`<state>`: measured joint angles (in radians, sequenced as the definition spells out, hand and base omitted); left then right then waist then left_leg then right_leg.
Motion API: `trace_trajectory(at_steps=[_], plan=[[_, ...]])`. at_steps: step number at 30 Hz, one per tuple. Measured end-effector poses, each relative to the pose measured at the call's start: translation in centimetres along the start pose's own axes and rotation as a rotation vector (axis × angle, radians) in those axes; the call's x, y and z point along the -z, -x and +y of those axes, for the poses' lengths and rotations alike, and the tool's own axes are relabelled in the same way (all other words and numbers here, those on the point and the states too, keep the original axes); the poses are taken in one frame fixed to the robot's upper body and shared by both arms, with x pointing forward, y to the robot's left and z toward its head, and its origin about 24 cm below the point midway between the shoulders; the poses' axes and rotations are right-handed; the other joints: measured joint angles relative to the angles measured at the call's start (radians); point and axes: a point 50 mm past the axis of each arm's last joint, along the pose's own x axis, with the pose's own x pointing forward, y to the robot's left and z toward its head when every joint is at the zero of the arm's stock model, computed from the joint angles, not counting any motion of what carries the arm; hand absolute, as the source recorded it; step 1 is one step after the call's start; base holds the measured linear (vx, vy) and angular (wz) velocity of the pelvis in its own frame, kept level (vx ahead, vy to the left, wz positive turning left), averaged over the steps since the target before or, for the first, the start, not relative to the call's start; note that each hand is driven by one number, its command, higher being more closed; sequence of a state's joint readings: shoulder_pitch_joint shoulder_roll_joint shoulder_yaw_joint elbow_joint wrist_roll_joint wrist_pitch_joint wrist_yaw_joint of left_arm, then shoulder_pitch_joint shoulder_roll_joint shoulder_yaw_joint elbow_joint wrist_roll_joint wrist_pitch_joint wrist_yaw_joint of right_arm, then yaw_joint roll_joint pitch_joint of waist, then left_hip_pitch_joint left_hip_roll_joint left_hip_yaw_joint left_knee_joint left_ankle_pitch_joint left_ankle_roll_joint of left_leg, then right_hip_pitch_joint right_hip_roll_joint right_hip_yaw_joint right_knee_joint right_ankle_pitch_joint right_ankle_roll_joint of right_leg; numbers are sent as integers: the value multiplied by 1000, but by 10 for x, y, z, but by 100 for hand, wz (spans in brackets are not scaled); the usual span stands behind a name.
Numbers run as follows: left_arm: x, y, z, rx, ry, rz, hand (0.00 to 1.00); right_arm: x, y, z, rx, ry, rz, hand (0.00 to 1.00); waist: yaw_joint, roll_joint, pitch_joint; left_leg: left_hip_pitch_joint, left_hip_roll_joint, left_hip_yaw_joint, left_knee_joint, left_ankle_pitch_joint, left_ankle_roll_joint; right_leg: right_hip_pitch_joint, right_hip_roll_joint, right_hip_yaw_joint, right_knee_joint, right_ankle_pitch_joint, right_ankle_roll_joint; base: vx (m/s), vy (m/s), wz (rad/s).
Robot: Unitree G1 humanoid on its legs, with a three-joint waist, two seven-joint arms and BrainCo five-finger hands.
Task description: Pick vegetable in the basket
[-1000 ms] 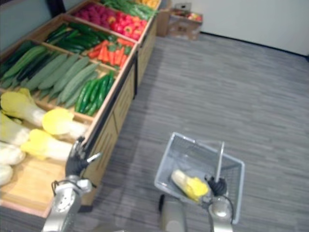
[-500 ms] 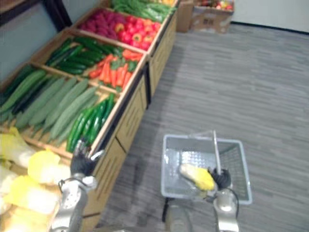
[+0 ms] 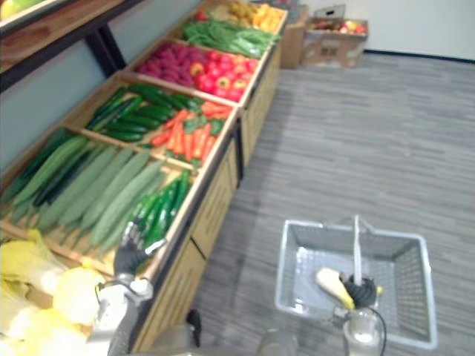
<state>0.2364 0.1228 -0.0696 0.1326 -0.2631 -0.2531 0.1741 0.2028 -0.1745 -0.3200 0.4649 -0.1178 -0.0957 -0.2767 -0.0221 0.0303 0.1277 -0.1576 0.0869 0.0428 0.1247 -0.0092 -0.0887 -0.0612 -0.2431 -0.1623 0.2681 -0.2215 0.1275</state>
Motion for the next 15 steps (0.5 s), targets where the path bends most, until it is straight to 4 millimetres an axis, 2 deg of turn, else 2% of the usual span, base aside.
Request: trace_trajectory(at_steps=[1,3,5,6,7,8,10,12,13,15], plan=[[-2,-1,1,-6,-2,-10,0,0,0,8,-20,-7,7,100,5,-21,-1,-6,-21,14,6,-10,15,18,-10,8,-52,33,27,79,148,-8],[-2,0,8,-30,-10,-8,0,2,3,14,-38,-13,20,100,11,-41,-2,-19,-43,26,52,-48,36,50,-27,10,-116,72,43,123,212,-10],[-16,-8,17,-35,-51,-59,0,-1,8,34,-85,-45,23,100,21,-78,9,-46,-30,31,107,-90,30,47,-19,8,-119,81,49,43,112,-13],[-15,-7,18,-41,-49,-56,0,-1,8,35,-93,-43,21,100,27,-83,6,-33,-31,36,114,-112,37,46,-21,22,-96,71,33,-3,41,-25],[-16,-6,18,-38,-53,-59,0,-4,8,40,-112,-44,12,100,26,-83,7,-17,-23,37,107,-136,69,12,-14,35,-8,64,21,-6,30,-28],[-15,-6,19,-39,-53,-58,0,-7,8,45,-139,-30,-2,100,27,-86,9,-2,-17,46,94,-137,70,-39,-12,49,93,64,15,-32,-1,-22],[-9,0,18,-35,-56,-32,0,-8,8,48,-166,-8,-11,100,25,-78,10,46,-11,54,57,-133,66,-99,-14,82,249,77,-55,-56,-35,-20],[-6,4,19,-32,-65,-17,0,-6,9,47,-168,-2,-7,100,25,-64,-5,60,-8,52,27,-129,59,-91,-10,81,232,79,-67,-45,-44,-5],[-11,3,19,-27,-67,-37,0,-8,8,48,-173,-2,-13,100,27,-69,-21,53,-10,51,-17,-112,36,-66,-7,54,132,54,-104,9,-61,0],[-18,1,20,-23,-70,-68,0,-18,5,53,-190,-2,-44,100,37,-75,-22,38,-11,40,-56,-65,39,-53,-5,27,41,38,-88,-12,-112,-1]])
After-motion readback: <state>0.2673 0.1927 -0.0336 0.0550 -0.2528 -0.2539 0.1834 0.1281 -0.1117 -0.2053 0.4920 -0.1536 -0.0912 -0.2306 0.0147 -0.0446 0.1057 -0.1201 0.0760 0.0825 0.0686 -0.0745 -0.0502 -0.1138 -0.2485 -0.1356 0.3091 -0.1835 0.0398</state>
